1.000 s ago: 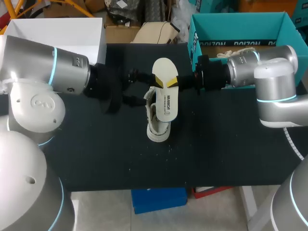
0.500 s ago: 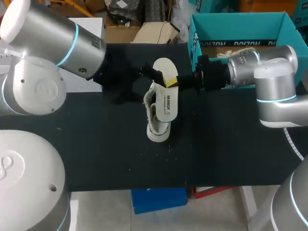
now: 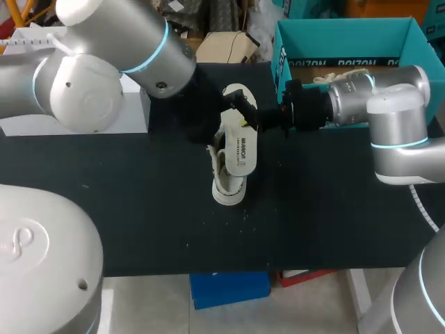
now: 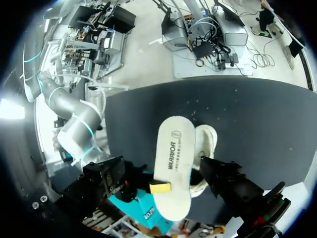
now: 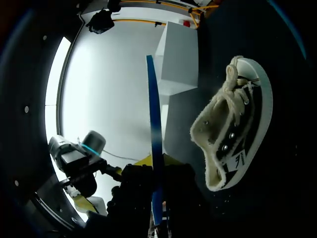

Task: Take the shoe out of the shoebox, open the shoe tongue, remove and reinsert the insole, then place the shoe into the shoebox

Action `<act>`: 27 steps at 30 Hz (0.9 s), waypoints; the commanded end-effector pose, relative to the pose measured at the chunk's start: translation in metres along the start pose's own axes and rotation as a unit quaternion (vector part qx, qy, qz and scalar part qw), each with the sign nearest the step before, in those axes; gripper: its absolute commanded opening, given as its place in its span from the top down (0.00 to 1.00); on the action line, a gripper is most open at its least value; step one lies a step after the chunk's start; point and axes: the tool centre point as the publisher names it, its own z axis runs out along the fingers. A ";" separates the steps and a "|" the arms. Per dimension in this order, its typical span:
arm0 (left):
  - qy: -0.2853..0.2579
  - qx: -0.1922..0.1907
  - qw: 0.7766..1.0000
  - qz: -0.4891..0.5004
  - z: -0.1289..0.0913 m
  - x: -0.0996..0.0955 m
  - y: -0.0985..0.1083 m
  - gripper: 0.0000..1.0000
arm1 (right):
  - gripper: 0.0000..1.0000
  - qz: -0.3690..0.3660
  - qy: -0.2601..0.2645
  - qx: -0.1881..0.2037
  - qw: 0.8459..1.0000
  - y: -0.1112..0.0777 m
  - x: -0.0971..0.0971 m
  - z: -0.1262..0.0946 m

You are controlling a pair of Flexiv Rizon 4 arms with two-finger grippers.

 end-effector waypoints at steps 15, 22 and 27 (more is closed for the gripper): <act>0.216 0.017 0.976 0.012 0.020 -0.007 0.004 0.00 | 1.00 0.001 -0.002 0.000 1.000 0.000 0.000 0.000; 0.211 0.019 0.977 0.012 0.021 -0.003 0.011 0.00 | 1.00 0.001 -0.002 0.000 1.000 0.000 0.000 0.000; 0.206 0.018 0.978 0.016 0.021 -0.002 0.026 0.00 | 1.00 0.001 -0.002 0.000 1.000 0.000 0.000 0.000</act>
